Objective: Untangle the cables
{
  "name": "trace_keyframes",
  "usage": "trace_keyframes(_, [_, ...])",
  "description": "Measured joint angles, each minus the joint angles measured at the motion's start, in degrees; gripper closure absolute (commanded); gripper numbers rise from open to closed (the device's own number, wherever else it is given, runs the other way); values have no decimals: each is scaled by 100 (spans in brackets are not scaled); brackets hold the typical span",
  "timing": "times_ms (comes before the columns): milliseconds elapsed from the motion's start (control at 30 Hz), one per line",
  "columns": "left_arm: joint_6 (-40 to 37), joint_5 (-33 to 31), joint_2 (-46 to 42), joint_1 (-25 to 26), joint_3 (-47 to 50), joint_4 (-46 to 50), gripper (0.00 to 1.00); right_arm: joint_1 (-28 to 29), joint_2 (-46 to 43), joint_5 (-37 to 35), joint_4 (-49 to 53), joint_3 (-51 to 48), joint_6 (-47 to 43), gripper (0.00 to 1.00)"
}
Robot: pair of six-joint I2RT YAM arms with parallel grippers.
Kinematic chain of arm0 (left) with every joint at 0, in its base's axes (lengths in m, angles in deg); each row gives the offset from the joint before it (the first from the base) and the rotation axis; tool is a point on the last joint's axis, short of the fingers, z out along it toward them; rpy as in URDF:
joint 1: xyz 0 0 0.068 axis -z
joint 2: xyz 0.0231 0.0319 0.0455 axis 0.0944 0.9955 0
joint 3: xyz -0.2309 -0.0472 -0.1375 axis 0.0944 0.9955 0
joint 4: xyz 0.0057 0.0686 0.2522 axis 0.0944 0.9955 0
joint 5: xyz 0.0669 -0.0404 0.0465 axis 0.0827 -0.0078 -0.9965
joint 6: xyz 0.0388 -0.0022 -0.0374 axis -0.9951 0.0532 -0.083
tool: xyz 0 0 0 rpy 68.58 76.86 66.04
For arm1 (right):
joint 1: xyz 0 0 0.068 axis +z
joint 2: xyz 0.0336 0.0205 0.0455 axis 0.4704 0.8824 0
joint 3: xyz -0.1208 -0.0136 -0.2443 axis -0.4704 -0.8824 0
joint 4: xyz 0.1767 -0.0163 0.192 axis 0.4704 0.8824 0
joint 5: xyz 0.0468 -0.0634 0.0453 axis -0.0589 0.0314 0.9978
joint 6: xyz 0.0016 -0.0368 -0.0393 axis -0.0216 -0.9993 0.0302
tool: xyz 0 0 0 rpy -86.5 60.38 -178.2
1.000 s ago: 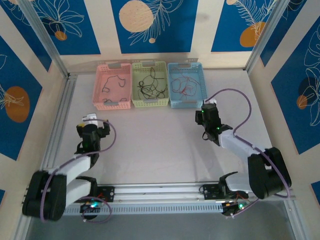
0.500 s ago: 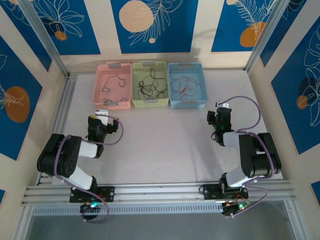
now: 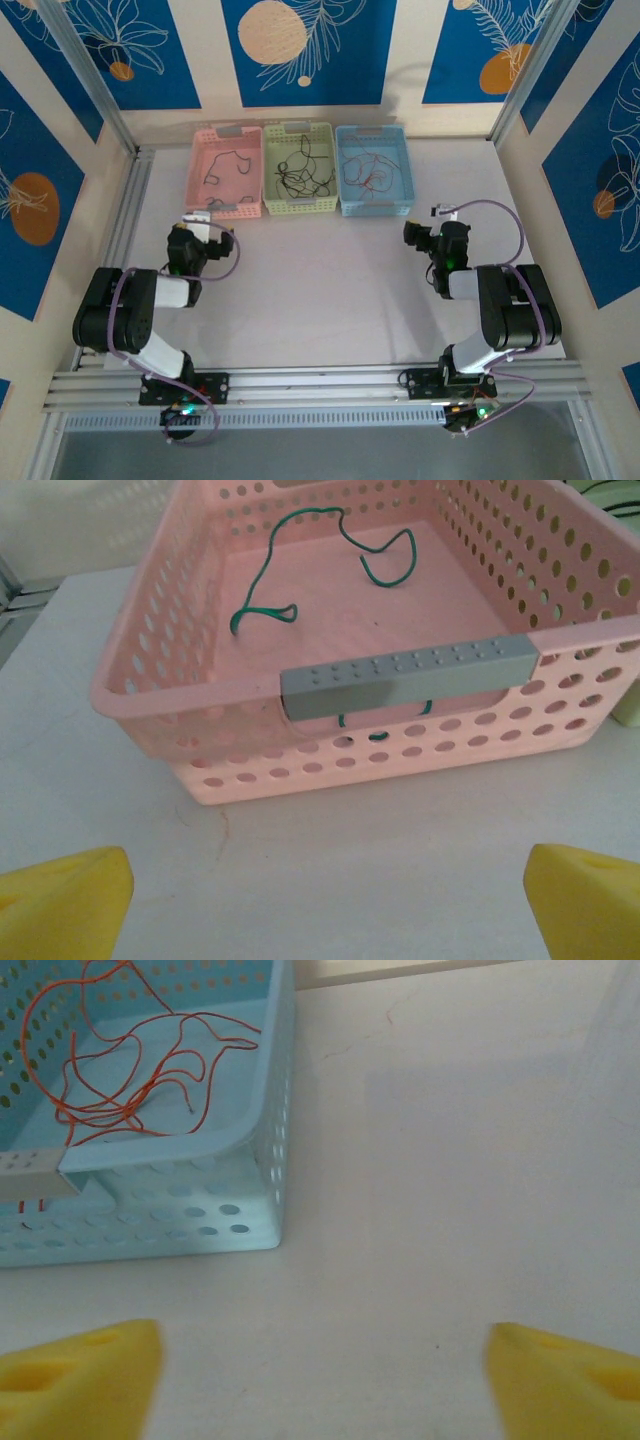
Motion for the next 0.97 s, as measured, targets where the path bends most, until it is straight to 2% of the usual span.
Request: trace_keyframes(967, [15,85,0,0,0,48,0,26,0,129,-20,0,-9,1])
